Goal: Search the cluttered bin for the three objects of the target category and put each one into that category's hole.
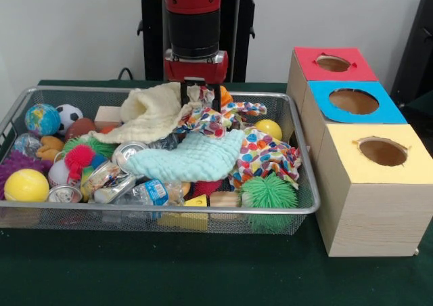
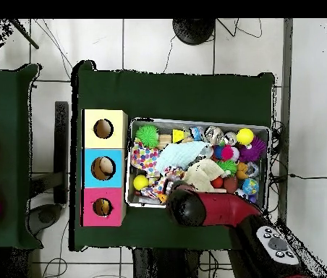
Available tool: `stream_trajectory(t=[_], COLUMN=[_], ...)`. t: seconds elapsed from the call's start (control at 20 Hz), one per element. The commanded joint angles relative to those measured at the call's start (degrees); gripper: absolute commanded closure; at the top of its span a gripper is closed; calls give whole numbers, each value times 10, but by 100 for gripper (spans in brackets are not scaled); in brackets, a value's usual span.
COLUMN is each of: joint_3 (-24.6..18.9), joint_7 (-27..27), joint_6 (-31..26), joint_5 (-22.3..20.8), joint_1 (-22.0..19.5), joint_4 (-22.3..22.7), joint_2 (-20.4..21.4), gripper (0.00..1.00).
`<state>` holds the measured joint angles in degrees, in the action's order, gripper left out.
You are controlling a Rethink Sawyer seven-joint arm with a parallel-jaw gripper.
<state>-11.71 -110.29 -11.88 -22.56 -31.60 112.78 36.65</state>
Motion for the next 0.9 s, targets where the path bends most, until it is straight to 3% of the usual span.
stream_trajectory(t=[0.05, 0.2, 0.65, 0.75, 0.9], joint_3=[44, 66, 51, 20, -49], joint_7=[-107, -91, 41, 51, 52], joint_6=[8, -21, -204, -230, -224], joint_5=[24, 22, 28, 51, 95], joint_1=[15, 19, -57, -92, -158], joint_4=[25, 24, 11, 27, 68], joint_2=[-27, 5, 127, 147, 152], gripper=[0, 0, 0, 0, 0])
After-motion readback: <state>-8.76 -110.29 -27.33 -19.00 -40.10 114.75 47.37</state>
